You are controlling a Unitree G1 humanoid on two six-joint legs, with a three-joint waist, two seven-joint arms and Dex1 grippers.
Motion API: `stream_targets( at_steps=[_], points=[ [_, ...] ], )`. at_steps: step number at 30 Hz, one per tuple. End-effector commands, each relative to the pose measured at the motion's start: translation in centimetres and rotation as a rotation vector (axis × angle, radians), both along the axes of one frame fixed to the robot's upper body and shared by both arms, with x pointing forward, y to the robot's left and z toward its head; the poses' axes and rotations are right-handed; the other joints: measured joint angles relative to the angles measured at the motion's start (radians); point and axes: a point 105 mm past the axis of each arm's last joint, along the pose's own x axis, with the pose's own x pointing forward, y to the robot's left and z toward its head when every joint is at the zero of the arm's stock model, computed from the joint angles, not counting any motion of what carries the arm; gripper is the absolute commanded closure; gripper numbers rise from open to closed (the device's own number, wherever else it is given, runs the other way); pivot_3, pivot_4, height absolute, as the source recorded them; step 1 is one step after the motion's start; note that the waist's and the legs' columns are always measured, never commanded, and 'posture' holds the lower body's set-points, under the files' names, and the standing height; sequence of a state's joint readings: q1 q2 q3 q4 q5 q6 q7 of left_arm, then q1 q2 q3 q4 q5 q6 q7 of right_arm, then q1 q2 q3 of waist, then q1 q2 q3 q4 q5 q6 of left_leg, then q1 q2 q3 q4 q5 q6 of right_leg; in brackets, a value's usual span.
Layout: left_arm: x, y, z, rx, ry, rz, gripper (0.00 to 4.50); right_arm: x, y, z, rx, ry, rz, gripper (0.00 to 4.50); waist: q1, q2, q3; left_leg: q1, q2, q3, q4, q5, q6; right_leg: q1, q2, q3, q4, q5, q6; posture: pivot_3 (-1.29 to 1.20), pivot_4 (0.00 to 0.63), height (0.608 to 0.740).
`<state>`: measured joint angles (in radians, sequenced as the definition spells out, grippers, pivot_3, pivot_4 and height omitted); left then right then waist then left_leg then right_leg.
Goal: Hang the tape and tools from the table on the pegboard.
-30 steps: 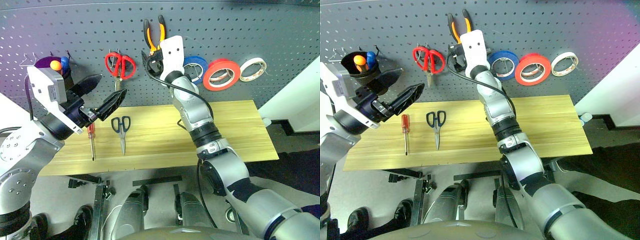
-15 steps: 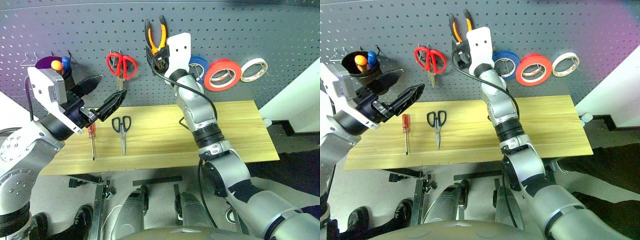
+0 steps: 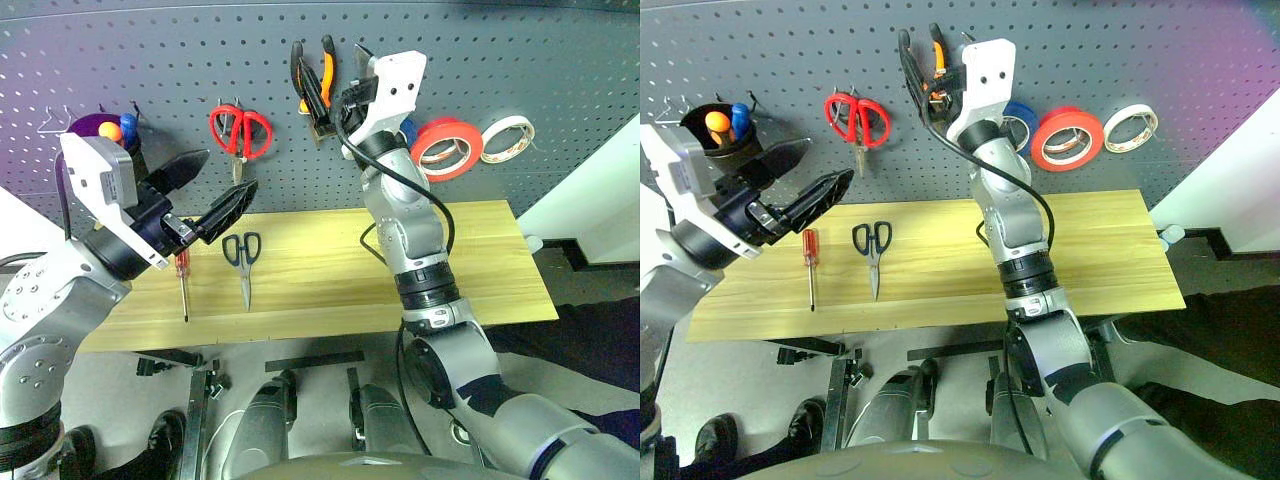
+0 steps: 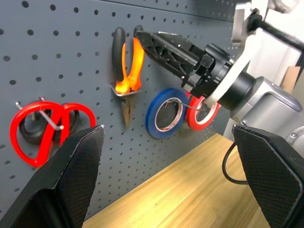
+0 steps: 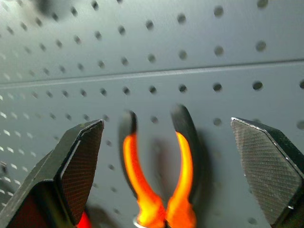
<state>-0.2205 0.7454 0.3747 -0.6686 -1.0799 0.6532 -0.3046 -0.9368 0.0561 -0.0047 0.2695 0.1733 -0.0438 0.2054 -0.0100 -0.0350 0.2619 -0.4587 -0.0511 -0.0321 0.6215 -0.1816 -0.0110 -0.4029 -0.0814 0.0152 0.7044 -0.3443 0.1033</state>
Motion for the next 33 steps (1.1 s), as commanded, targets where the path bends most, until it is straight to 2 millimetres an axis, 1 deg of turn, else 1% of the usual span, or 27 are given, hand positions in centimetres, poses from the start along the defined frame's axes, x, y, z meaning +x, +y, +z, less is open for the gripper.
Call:
stream_targets(
  at_steps=[1,4,8,10,13,16,18,22,25,27,30,33],
  points=[
    [-0.2,-0.1,0.7,0.012,-0.033,-0.006,0.0,-2.2,0.3,1.8,-0.001,-0.12,0.044,0.02,0.0,0.0,0.0,0.0,0.0,0.0,0.0,0.0,0.0,0.0,0.0,0.0,-0.001,0.0,0.0,0.13,0.208,0.74],
    [-0.3,0.0,0.7,0.016,-0.03,-0.007,0.0,-2.6,0.1,1.1,-0.045,-0.119,0.06,0.02,0.0,0.0,0.0,0.0,0.0,0.0,-0.001,0.0,0.0,0.0,0.0,0.0,-0.001,0.0,0.0,0.12,0.214,0.74],
    [-0.3,0.4,0.4,0.018,-0.017,0.005,0.0,-2.7,-1.8,0.1,-0.107,-0.097,0.055,0.02,0.002,0.0,0.0,0.0,0.0,0.0,-0.001,0.0,0.0,0.001,0.0,0.0,-0.002,0.0,0.0,0.11,0.225,0.74],
    [-0.2,0.6,0.1,0.021,-0.009,0.01,0.0,-3.0,-2.5,-0.2,-0.141,-0.091,0.057,0.02,0.001,0.0,0.0,0.0,0.0,0.0,-0.001,-0.001,0.002,0.001,0.0,0.0,-0.003,0.0,0.0,0.1,0.228,0.74],
    [-0.1,1.0,-0.3,0.024,0.004,0.016,0.0,-3.5,-3.1,-1.5,-0.201,-0.056,0.067,0.02,-0.001,0.0,0.0,0.0,0.0,-0.001,-0.001,-0.002,0.004,0.001,0.0,0.0,-0.003,0.0,0.0,0.09,0.235,0.74],
    [0.0,1.2,-0.8,0.026,0.019,0.02,0.0,-3.9,-2.9,-3.7,-0.278,0.002,0.095,0.02,-0.004,0.001,0.0,0.0,0.001,-0.001,-0.001,-0.003,0.004,0.001,0.0,0.0,-0.003,0.0,0.0,0.09,0.24,0.74],
    [-0.1,1.7,-1.4,0.036,0.037,0.038,0.0,-4.1,-2.8,-4.8,-0.306,0.034,0.106,0.02,-0.005,0.001,0.001,0.0,0.001,-0.001,-0.001,-0.003,0.005,0.001,0.0,0.001,-0.003,0.0,0.0,0.08,0.247,0.74],
    [-0.4,2.5,-2.2,0.048,0.062,0.067,0.0,-3.8,-3.4,-6.0,-0.31,0.077,0.088,0.02,-0.003,0.002,0.001,0.001,0.002,0.0,-0.002,-0.003,0.006,0.001,0.0,0.001,-0.004,0.001,-0.001,0.11,0.251,0.74],
    [-0.7,3.1,-2.8,0.054,0.085,0.088,0.0,-3.9,-3.3,-6.7,-0.323,0.111,0.105,0.02,0.0,0.002,0.001,0.001,0.002,0.0,-0.002,-0.004,0.006,0.002,0.0,0.001,-0.005,0.001,-0.001,0.11,0.254,0.74],
    [-0.8,3.7,-3.5,0.059,0.102,0.12,0.0,-4.1,-3.0,-7.8,-0.358,0.173,0.172,0.02,-0.001,0.002,0.001,0.001,0.002,0.0,-0.002,-0.004,0.006,0.003,0.0,0.001,-0.006,0.001,-0.001,0.11,0.256,0.74],
    [-0.6,4.6,-5.7,0.075,0.151,0.179,0.0,-5.3,-3.1,-9.9,-0.466,0.296,0.338,0.02,0.0,0.003,0.002,0.002,0.002,0.0,-0.002,-0.004,0.007,0.004,-0.001,0.001,-0.007,0.001,-0.002,0.1,0.265,0.74],
    [-0.3,5.1,-7.8,0.087,0.187,0.227,0.0,-6.6,-3.6,-10.9,-0.541,0.373,0.45,0.02,0.001,0.004,0.003,0.002,0.003,0.0,-0.002,-0.005,0.009,0.006,-0.001,0.0,-0.01,0.001,-0.002,0.08,0.275,0.74]
  ],
)
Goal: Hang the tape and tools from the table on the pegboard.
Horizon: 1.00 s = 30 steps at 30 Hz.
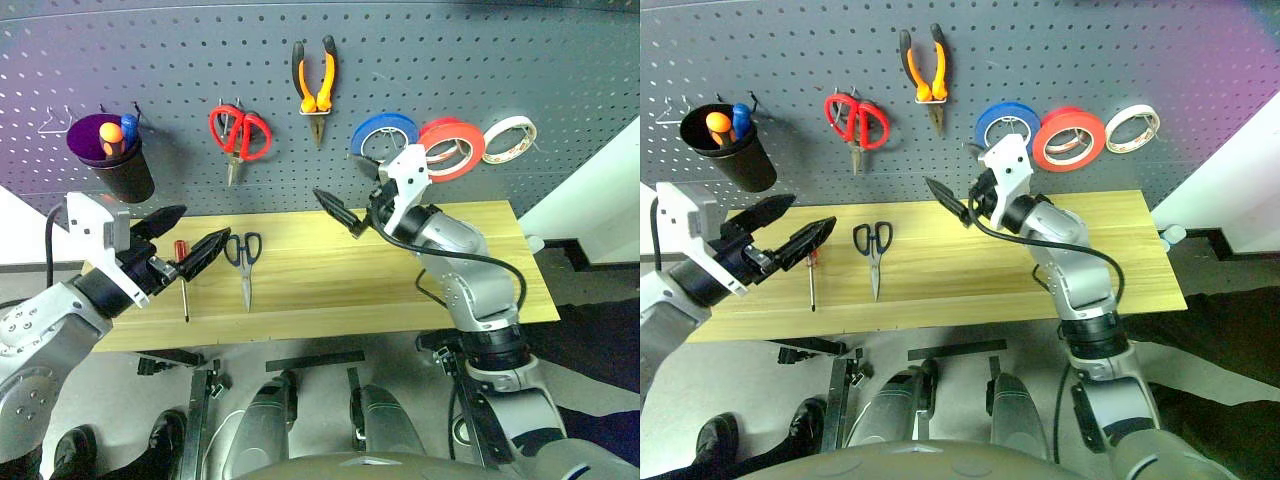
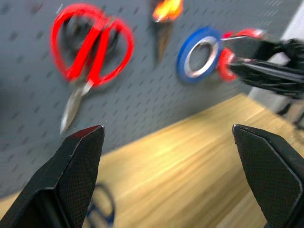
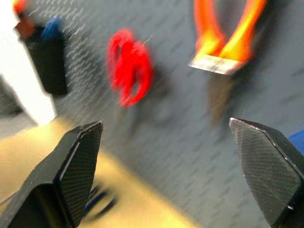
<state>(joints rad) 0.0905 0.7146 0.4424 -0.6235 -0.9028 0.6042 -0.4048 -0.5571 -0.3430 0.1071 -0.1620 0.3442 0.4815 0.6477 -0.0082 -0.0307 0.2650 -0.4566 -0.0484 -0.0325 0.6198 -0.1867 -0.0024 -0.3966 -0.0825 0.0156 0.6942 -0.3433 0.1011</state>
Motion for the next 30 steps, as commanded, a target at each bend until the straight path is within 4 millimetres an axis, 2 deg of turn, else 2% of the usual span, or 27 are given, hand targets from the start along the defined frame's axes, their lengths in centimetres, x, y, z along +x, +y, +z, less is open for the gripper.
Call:
stream_targets(
  at_steps=[1,4,11,14,18,24,30],
  points=[
    [0.2,0.4,-1.6,0.016,0.006,0.043,0.0,-2.1,0.2,0.5,-0.032,0.052,0.144,0.02,-0.001,0.001,0.001,0.0,0.001,0.0,0.0,0.0,0.0,0.0,0.0,0.0,-0.002,0.001,-0.001,0.08,0.277,0.74],
    [0.6,0.3,-2.9,0.015,0.015,0.055,0.0,-2.6,0.0,0.3,-0.055,0.082,0.168,0.02,-0.003,0.002,0.002,0.0,0.003,0.0,-0.001,0.0,0.001,0.002,0.001,-0.001,-0.007,0.002,-0.003,0.07,0.286,0.74],
    [3.8,0.9,-6.3,0.002,0.007,0.219,0.0,-2.4,-0.2,0.3,-0.066,0.064,0.114,0.02,-0.002,0.002,0.003,-0.001,0.003,0.0,-0.005,-0.001,0.002,0.002,0.001,-0.002,-0.012,0.002,-0.003,0.03,0.297,0.74],
    [4.2,1.3,-7.8,0.004,0.024,0.281,0.0,-2.4,-0.5,0.4,-0.074,0.059,0.099,0.02,-0.007,0.003,0.004,-0.002,0.003,0.002,-0.005,-0.002,0.004,0.001,0.0,-0.002,-0.013,0.003,-0.003,0.01,0.305,0.74],
    [4.2,0.5,-9.7,-0.018,0.053,0.347,0.0,-2.4,-0.9,0.6,-0.097,0.044,0.086,0.02,-0.007,0.003,0.005,-0.002,0.003,0.002,-0.005,-0.003,0.004,0.001,0.0,-0.002,-0.013,0.003,-0.003,0.0,0.312,0.74],
    [5.1,0.8,-11.2,-0.031,0.076,0.47,0.0,-2.0,-1.1,1.0,-0.095,0.036,0.063,0.02,-0.007,0.004,0.007,-0.002,0.003,0.002,-0.004,-0.003,0.004,0.002,0.0,-0.002,-0.013,0.003,-0.003,0.01,0.321,0.74],
    [5.5,0.9,-12.9,-0.005,0.12,0.532,0.0,-3.0,-1.5,1.5,-0.105,0.1,0.145,0.02,-0.007,0.003,0.017,-0.002,0.003,0.002,-0.004,-0.003,0.005,0.002,0.0,-0.002,-0.013,0.003,-0.003,0.0,0.334,0.74]
  ],
)
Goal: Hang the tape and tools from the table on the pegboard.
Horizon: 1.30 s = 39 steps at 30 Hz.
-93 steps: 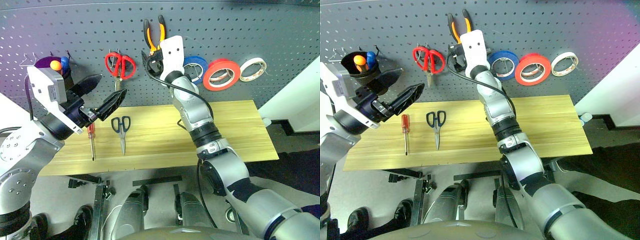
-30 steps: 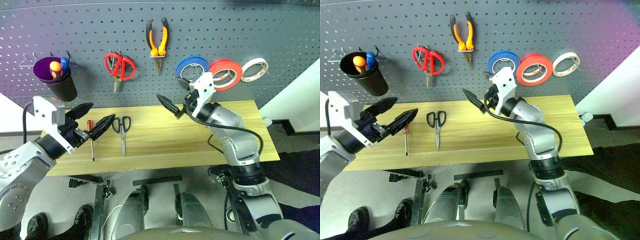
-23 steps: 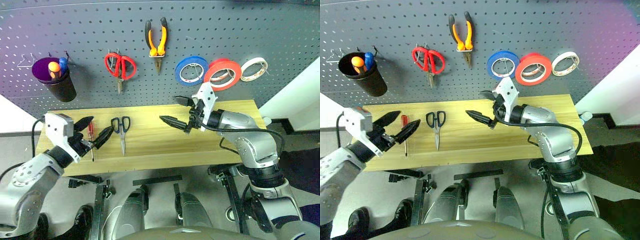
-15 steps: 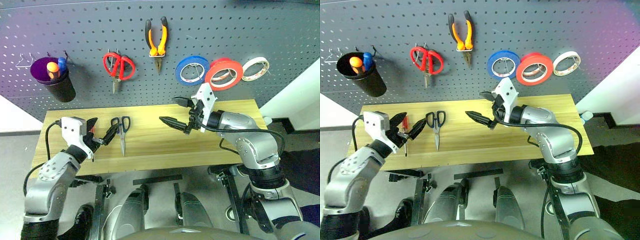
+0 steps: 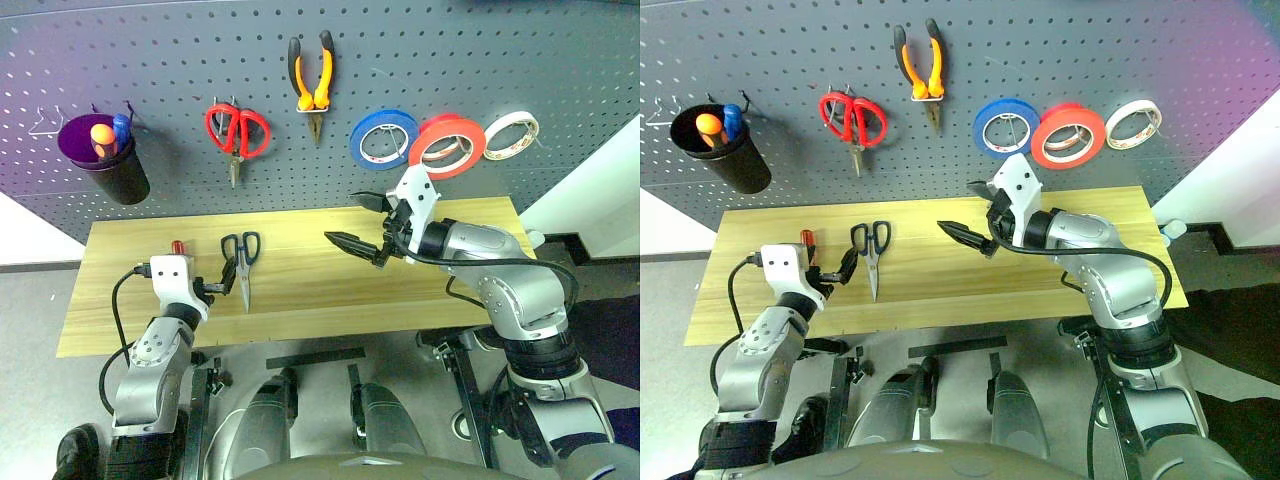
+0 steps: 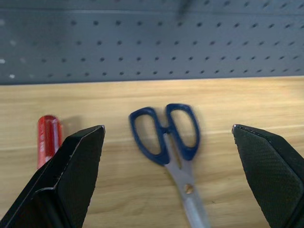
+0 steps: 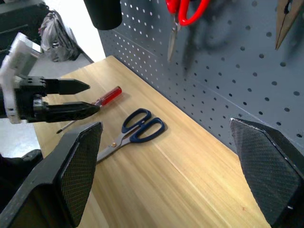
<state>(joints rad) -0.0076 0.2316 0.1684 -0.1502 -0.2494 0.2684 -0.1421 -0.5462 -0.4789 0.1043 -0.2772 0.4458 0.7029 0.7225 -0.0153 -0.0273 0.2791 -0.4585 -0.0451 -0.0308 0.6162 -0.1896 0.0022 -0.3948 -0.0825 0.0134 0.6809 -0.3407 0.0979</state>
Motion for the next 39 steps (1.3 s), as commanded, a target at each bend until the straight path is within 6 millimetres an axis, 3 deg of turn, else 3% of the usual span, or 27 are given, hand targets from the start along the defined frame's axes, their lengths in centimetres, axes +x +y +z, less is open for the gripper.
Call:
stream_targets(
  at_steps=[1,6,11,16,25,32,39],
  points=[
    [-0.1,-0.2,-0.6,0.014,0.008,0.015,0.0,-1.2,-0.6,2.5,0.006,-0.023,0.082,0.02,0.0,0.0,0.006,0.0,0.0,0.0,0.0,0.0,0.0,0.0,0.0,0.0,0.0,0.0,0.0,0.0,0.335,0.74],
    [0.1,-0.3,-2.5,-0.003,0.06,0.038,0.0,-3.2,-2.3,2.9,-0.067,0.05,0.201,0.02,0.0,-0.001,0.02,-0.002,0.0,0.0,0.0,0.0,0.001,-0.001,-0.001,0.0,-0.001,0.0,0.0,-0.03,0.351,0.74],
    [0.9,-1.0,-3.6,0.005,0.1,0.035,0.0,-3.3,-3.4,3.9,-0.075,0.041,0.22,0.02,-0.003,-0.004,0.036,-0.003,0.0,0.0,0.001,-0.001,0.002,-0.001,-0.001,0.0,-0.002,0.0,0.0,-0.04,0.367,0.74],
    [2.2,-1.9,-4.0,-0.027,0.125,0.016,0.0,-3.2,-3.2,3.8,-0.067,0.026,0.214,0.02,-0.004,-0.005,0.049,-0.003,0.0,0.0,0.002,-0.001,0.002,-0.001,-0.001,-0.001,-0.002,0.0,0.0,-0.06,0.385,0.74],
    [3.6,-2.7,-4.3,0.012,0.16,0.033,0.0,-3.3,-3.0,3.3,-0.091,0.0,0.182,0.02,-0.007,-0.006,0.072,-0.004,0.0,0.0,0.003,-0.002,0.003,-0.001,-0.001,-0.002,-0.002,0.0,0.001,-0.08,0.404,0.74],
    [5.1,-5.5,-3.6,0.006,0.202,0.01,0.0,-3.2,-2.9,3.3,-0.087,0.005,0.164,0.02,-0.006,-0.006,0.083,-0.006,0.0,0.0,0.007,-0.002,0.004,-0.001,-0.001,-0.002,-0.001,0.001,0.002,-0.08,0.417,0.74],
    [4.9,-6.0,-3.4,-0.015,0.275,0.062,0.0,-2.8,-3.1,3.0,-0.091,0.011,0.14,0.02,-0.008,-0.007,0.089,-0.006,0.0,0.0,0.008,-0.003,0.004,-0.001,-0.001,-0.002,-0.001,0.001,0.003,-0.08,0.423,0.74]
  ],
)
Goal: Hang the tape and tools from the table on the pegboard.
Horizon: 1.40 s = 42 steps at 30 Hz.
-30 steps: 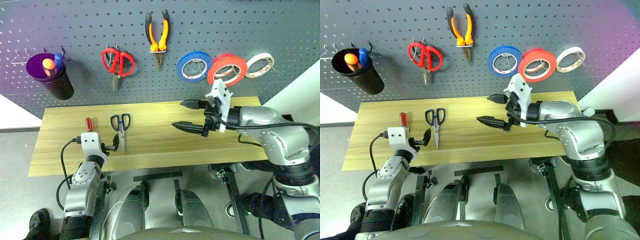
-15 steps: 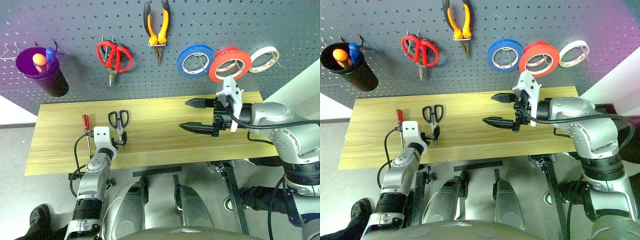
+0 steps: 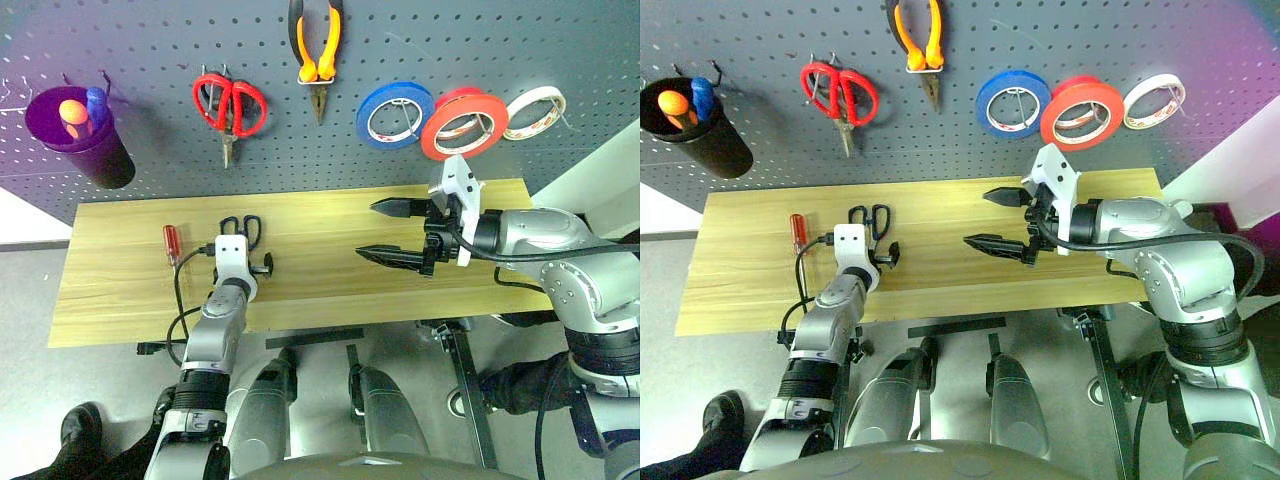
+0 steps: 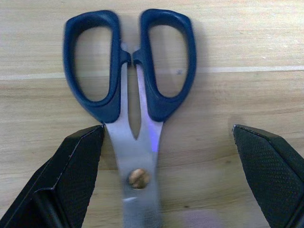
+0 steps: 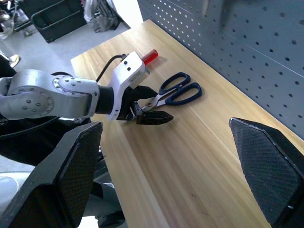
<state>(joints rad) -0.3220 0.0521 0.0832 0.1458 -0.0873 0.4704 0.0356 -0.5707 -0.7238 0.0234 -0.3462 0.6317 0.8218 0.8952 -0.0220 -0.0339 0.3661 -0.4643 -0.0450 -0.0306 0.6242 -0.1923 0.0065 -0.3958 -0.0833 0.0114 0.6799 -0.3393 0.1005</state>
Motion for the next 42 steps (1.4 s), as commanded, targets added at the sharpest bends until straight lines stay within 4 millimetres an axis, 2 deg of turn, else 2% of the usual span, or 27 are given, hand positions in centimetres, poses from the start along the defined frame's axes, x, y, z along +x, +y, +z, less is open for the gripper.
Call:
stream_targets(
  at_steps=[1,10,15,22,39,42],
  points=[
    [-0.8,-0.2,-0.2,0.008,0.042,0.02,0.0,-0.2,0.1,0.7,0.003,-0.045,0.007,0.02,-0.001,0.0,0.004,0.0,0.0,0.0,0.0,0.0,0.0,0.0,0.0,0.0,0.0,0.0,0.0,-0.08,0.423,0.74],
    [-2.0,-0.3,0.1,0.065,0.069,0.022,0.0,0.5,-0.3,0.4,0.002,-0.055,-0.029,0.02,0.002,0.0,0.015,0.0,0.0,0.0,0.0,0.0,0.0,0.0,0.0,0.0,0.0,0.0,0.0,-0.07,0.427,0.74],
    [-1.9,1.1,0.3,0.089,0.083,0.06,0.0,0.5,-0.2,0.3,0.0,-0.054,-0.031,0.02,0.002,-0.001,0.017,0.0,0.0,0.0,0.0,0.0,0.0,0.0,0.0,0.0,0.0,0.0,0.0,-0.07,0.428,0.74],
    [-1.9,1.7,0.4,0.135,0.091,0.062,0.0,0.7,-0.3,0.0,-0.007,-0.052,-0.042,0.02,0.003,-0.001,0.017,0.0,0.0,0.0,0.0,0.0,0.0,0.0,0.0,0.0,0.0,0.0,0.0,-0.07,0.418,0.74],
    [-0.7,1.4,-0.5,0.156,0.14,0.021,0.0,1.4,-0.7,0.3,-0.013,-0.081,-0.098,0.02,0.003,-0.001,0.017,0.0,0.0,0.0,-0.001,0.0,-0.001,-0.001,0.0,0.0,0.0,0.0,0.0,-0.09,0.415,0.74],
    [-0.9,1.4,-0.8,0.153,0.153,0.027,0.59,1.4,-0.9,0.2,-0.017,-0.084,-0.108,0.0,0.003,-0.001,0.017,0.0,0.0,0.0,-0.001,0.0,-0.001,0.0,0.0,0.0,0.0,0.0,0.0,-0.1,0.414,0.74]
  ],
)
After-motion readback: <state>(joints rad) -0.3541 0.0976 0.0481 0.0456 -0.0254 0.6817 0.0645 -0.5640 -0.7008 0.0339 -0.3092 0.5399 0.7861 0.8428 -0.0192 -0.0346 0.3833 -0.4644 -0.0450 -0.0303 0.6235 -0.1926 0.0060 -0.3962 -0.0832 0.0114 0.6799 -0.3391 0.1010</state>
